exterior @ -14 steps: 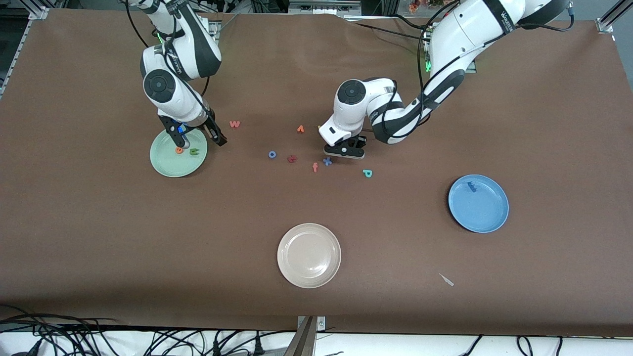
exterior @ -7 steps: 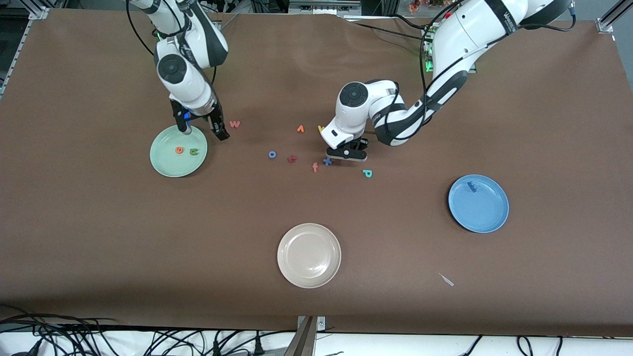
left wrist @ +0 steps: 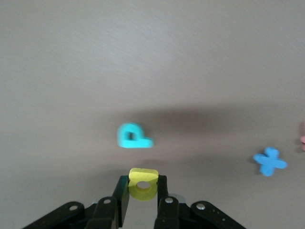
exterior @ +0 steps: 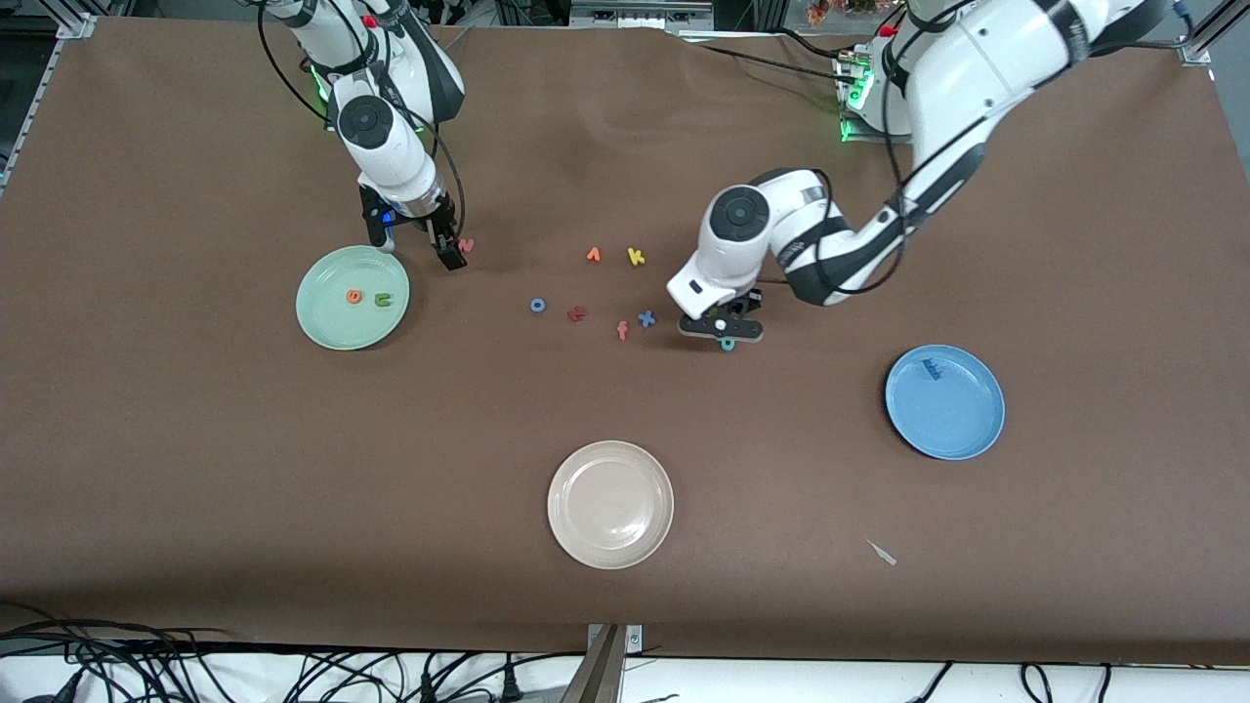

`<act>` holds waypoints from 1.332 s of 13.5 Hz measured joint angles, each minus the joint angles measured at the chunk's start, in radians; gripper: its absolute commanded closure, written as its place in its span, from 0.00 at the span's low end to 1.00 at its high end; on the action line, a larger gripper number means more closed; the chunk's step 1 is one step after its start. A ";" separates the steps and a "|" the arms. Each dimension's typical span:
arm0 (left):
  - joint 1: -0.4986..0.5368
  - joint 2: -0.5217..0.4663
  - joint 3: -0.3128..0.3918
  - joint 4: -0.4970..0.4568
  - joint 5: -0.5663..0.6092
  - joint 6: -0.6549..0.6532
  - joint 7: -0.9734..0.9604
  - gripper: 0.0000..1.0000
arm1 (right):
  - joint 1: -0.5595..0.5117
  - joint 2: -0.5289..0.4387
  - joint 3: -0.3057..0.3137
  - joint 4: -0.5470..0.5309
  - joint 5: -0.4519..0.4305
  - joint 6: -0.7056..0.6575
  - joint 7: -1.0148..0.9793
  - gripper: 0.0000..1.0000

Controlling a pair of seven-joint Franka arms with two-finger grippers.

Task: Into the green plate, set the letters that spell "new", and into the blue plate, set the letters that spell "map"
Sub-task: 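Place yellow letter on blue plate while the right gripper grasps pink M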

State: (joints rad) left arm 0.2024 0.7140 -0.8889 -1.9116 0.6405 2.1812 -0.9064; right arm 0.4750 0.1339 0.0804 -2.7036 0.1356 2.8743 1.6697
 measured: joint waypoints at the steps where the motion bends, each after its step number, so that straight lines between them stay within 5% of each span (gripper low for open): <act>1: 0.038 -0.005 -0.011 0.017 -0.021 -0.047 0.064 0.91 | 0.000 0.018 0.000 0.000 0.000 0.032 0.000 0.08; 8: 0.255 -0.010 -0.015 0.106 -0.038 -0.298 0.473 0.90 | 0.001 0.071 0.010 0.003 0.000 0.104 0.010 0.13; 13: 0.417 -0.010 -0.002 0.129 -0.037 -0.332 0.751 0.81 | 0.003 0.071 0.016 0.004 0.000 0.104 0.012 0.23; 15: 0.424 -0.009 0.050 0.143 -0.027 -0.327 0.814 0.66 | 0.003 0.072 0.017 0.003 0.000 0.102 0.013 0.48; 16: 0.423 -0.005 0.073 0.142 -0.019 -0.313 0.836 0.16 | 0.003 0.074 0.018 0.003 0.000 0.102 0.013 0.55; 17: 0.421 0.002 0.087 0.142 -0.015 -0.296 0.852 0.00 | 0.003 0.077 0.018 0.003 0.000 0.102 0.013 0.65; 18: 0.420 0.009 0.095 0.142 -0.014 -0.284 0.856 0.00 | 0.003 0.076 0.019 0.003 0.000 0.103 0.013 0.73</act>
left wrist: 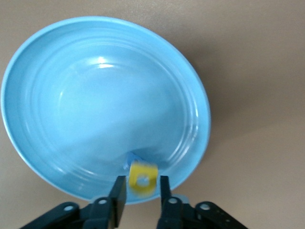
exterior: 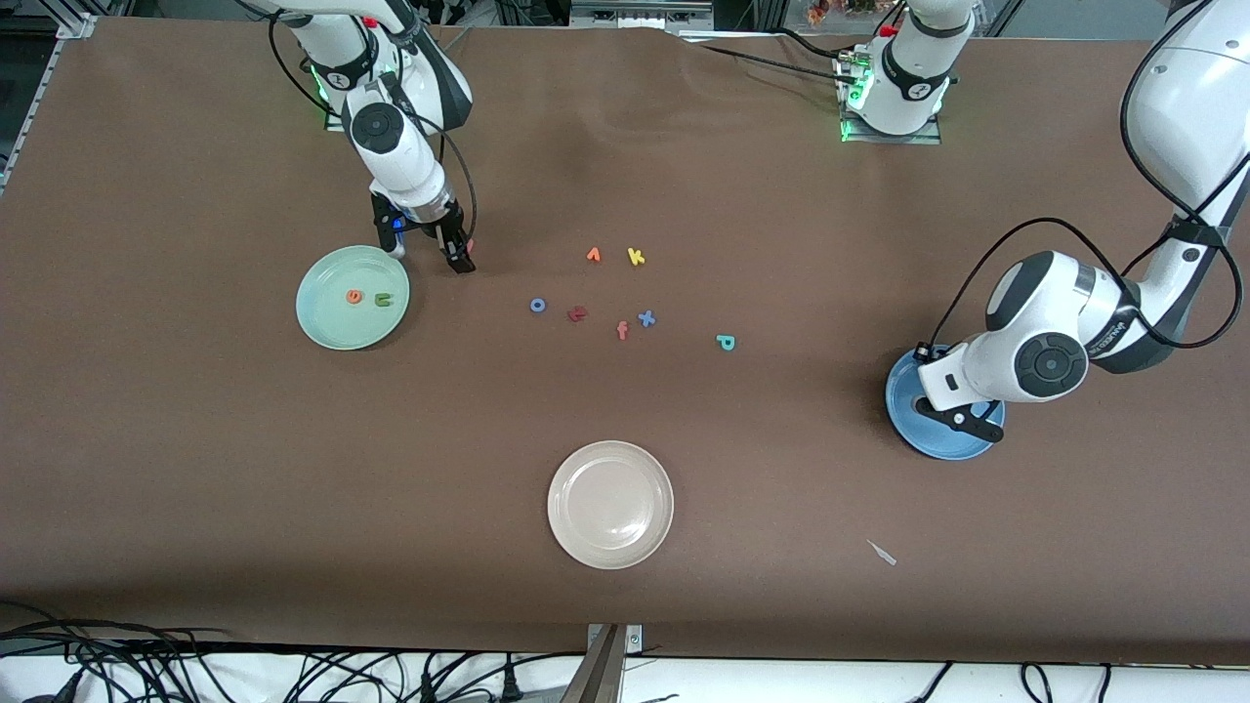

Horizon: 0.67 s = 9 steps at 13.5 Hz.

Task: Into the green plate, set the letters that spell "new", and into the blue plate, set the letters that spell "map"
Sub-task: 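Place yellow letter on blue plate while the right gripper grasps pink M, then place pink M on green plate while the left gripper reaches cyan P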

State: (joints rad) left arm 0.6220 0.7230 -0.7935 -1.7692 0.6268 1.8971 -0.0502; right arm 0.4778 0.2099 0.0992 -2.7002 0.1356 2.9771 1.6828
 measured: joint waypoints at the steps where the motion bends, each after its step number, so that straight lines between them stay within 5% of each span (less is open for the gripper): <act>1: -0.001 0.005 0.002 0.000 0.000 0.007 -0.001 0.00 | 0.000 -0.003 0.000 0.003 0.000 0.000 -0.002 0.81; 4: -0.007 0.006 -0.016 0.003 -0.017 0.011 -0.095 0.00 | 0.000 -0.016 0.001 0.005 0.000 -0.016 -0.047 0.98; 9: -0.021 0.005 -0.134 -0.037 -0.097 0.104 -0.432 0.00 | 0.001 -0.039 -0.028 0.047 -0.001 -0.132 -0.162 0.98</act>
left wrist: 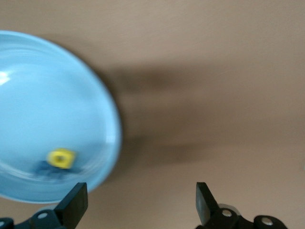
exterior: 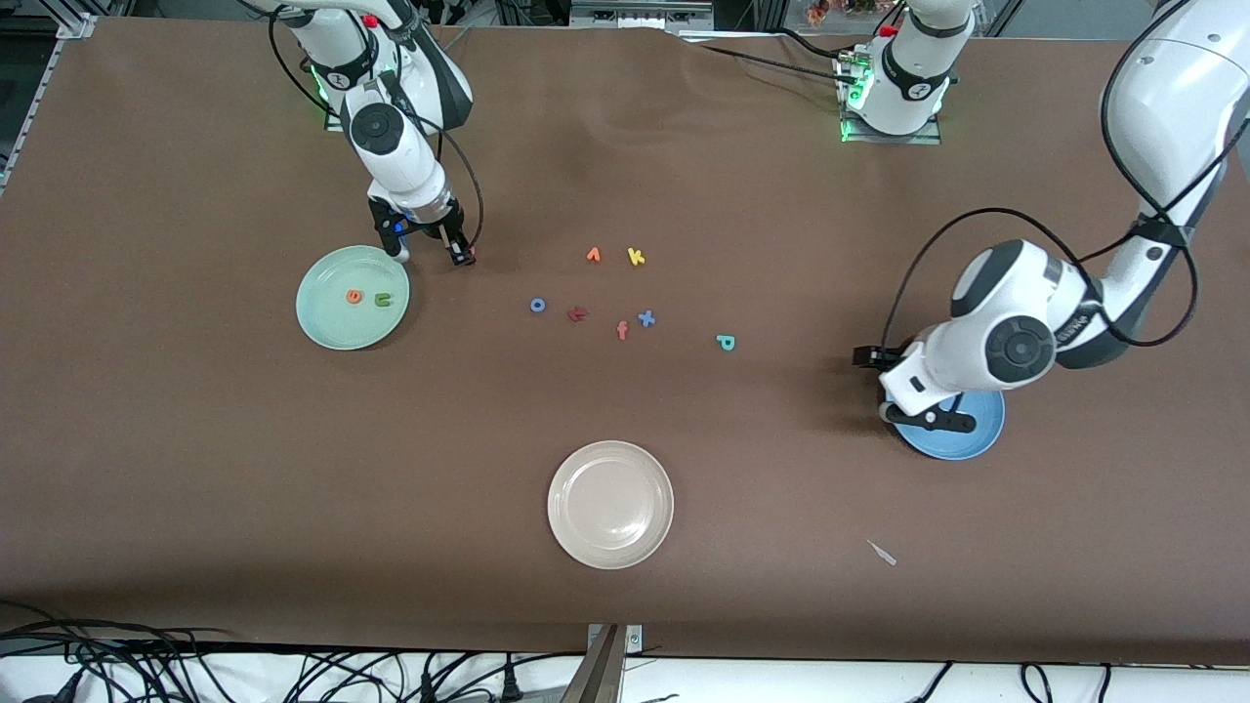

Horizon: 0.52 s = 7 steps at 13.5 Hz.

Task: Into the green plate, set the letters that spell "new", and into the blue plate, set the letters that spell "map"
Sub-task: 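Place pink M on green plate while the left gripper reaches cyan P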

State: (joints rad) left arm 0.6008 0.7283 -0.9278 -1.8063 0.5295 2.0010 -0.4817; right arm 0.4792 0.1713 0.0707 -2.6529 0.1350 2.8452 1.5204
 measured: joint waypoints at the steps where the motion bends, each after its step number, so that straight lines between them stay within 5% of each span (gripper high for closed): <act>1: -0.007 0.000 -0.014 -0.028 0.000 0.054 -0.067 0.00 | 0.000 -0.021 -0.038 0.029 0.000 -0.076 -0.065 0.98; 4: -0.060 0.000 -0.029 -0.102 0.002 0.185 -0.251 0.00 | -0.001 -0.103 -0.225 0.083 0.000 -0.259 -0.383 0.97; 7: -0.188 0.003 -0.023 -0.120 0.070 0.233 -0.474 0.00 | -0.007 -0.133 -0.423 0.089 0.000 -0.286 -0.713 0.96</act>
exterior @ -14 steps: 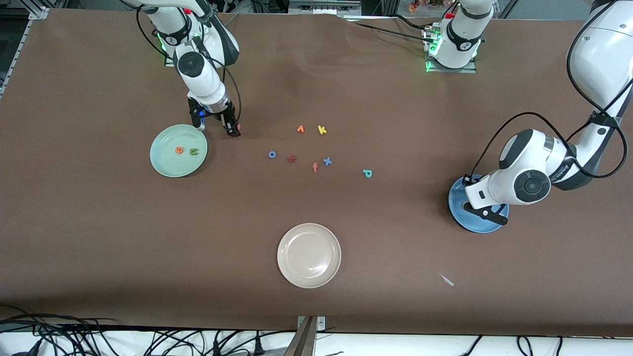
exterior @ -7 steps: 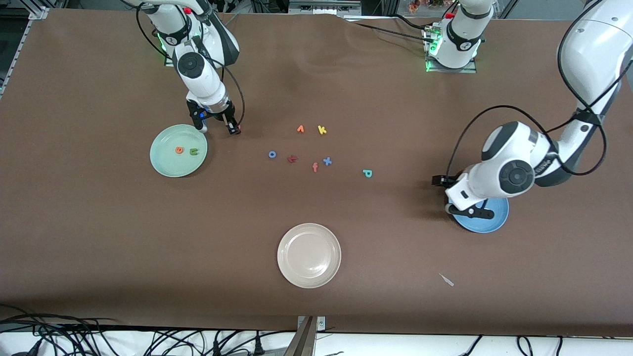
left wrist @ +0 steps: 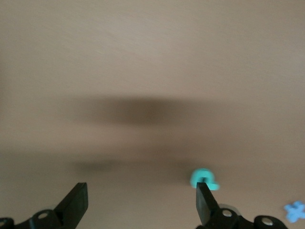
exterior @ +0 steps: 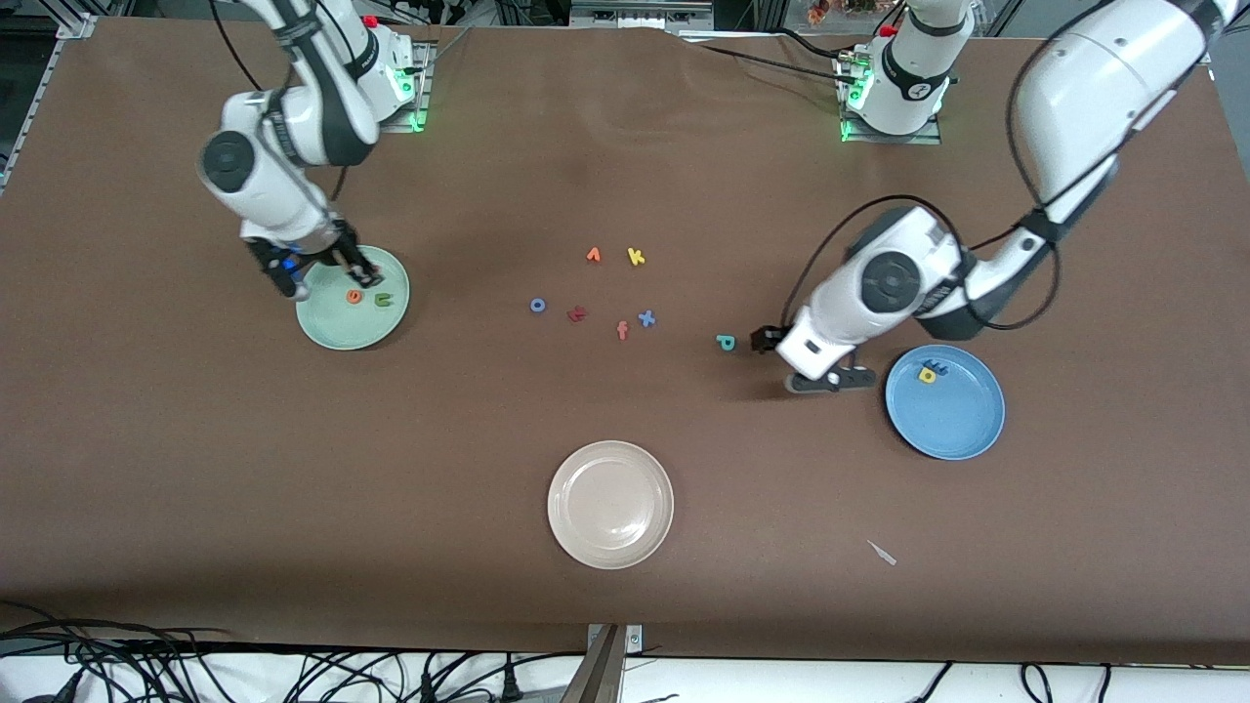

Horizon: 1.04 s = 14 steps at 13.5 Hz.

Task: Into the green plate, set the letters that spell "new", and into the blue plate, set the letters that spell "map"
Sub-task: 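Place pink M on green plate while the left gripper reaches cyan P, then grasp the cyan P with the left gripper while the right gripper returns to rest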

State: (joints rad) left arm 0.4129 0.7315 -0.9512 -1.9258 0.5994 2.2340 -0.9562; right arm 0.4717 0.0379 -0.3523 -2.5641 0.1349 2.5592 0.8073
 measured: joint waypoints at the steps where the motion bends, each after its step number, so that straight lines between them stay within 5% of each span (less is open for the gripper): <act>1: -0.048 0.000 0.012 -0.002 0.019 0.013 -0.061 0.00 | -0.003 0.003 -0.034 0.005 0.000 0.000 -0.068 0.96; 2: -0.099 0.001 0.036 -0.002 0.027 0.027 -0.105 0.00 | -0.005 0.012 -0.054 0.015 0.000 0.000 -0.114 0.91; 3: -0.148 0.001 0.067 -0.002 0.028 0.042 -0.134 0.00 | -0.005 0.029 -0.060 0.030 0.000 0.000 -0.138 0.75; 5: -0.234 0.002 0.135 -0.001 0.028 0.078 -0.176 0.00 | -0.002 0.076 -0.058 0.068 0.000 0.000 -0.147 0.07; 10: -0.319 0.011 0.216 0.005 0.028 0.130 -0.202 0.11 | 0.000 0.130 -0.056 0.191 0.000 -0.063 -0.157 0.01; 14: -0.343 0.017 0.244 0.011 0.028 0.131 -0.202 0.24 | -0.001 0.124 -0.057 0.515 -0.001 -0.471 -0.202 0.01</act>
State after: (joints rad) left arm 0.0694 0.7480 -0.7070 -1.9147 0.6274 2.3654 -1.1579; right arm 0.4711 0.1622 -0.4095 -2.0493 0.1340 2.0881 0.6056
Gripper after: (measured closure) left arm 0.132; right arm 0.009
